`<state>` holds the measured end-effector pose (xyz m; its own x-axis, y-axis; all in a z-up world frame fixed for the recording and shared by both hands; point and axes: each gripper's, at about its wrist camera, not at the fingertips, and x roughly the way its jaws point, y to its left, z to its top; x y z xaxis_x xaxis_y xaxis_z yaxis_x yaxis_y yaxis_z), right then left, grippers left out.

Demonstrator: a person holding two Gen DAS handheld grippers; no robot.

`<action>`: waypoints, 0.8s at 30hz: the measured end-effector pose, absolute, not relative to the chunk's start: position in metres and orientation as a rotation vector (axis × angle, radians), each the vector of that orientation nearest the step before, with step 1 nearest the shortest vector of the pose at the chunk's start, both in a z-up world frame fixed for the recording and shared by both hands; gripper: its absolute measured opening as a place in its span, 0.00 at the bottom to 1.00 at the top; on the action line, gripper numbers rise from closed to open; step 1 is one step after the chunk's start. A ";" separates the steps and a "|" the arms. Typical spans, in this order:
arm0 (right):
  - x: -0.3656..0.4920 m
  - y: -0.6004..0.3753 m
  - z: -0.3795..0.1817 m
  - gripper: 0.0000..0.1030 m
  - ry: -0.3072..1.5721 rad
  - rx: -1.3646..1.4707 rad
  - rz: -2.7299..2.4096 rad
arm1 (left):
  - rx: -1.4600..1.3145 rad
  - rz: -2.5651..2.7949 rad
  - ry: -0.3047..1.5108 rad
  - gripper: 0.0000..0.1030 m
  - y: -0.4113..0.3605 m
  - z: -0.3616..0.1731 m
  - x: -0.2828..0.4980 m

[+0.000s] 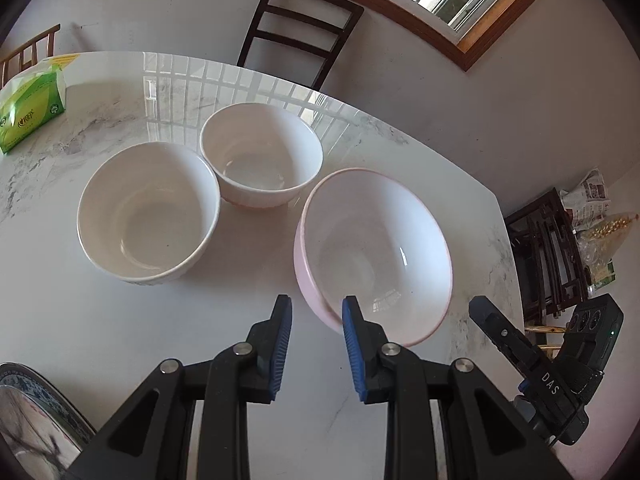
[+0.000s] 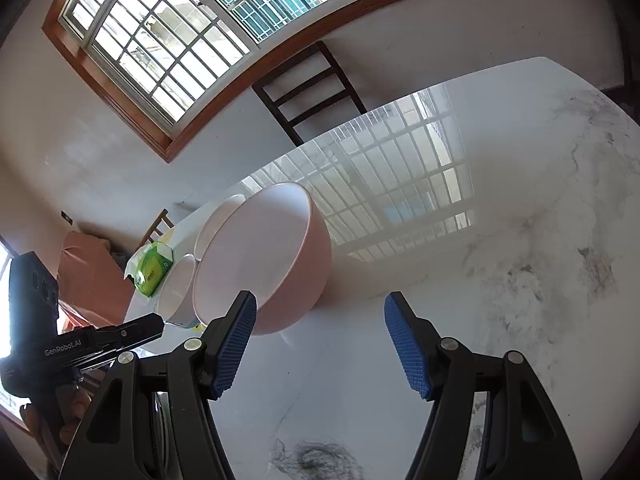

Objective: Organize plates and bowls
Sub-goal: 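Move both grippers to the large pink bowl and close on its rim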

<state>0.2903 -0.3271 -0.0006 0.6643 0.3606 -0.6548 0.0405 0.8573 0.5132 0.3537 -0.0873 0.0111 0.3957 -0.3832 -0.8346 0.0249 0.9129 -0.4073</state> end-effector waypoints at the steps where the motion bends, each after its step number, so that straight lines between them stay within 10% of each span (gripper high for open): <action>1: 0.301 -0.325 0.002 0.63 0.850 0.507 0.196 | -0.368 -0.266 1.154 0.26 -0.088 0.007 0.360; 8: 0.350 -0.322 0.007 0.60 0.902 0.447 0.157 | -0.401 -0.251 1.206 0.26 -0.095 -0.013 0.386; 20: 0.387 -0.303 -0.022 0.11 1.050 0.332 0.144 | -0.307 -0.166 1.260 0.16 -0.116 -0.029 0.389; 24: 0.377 -0.294 -0.018 0.11 1.071 0.304 0.173 | -0.258 -0.147 1.275 0.14 -0.115 -0.020 0.367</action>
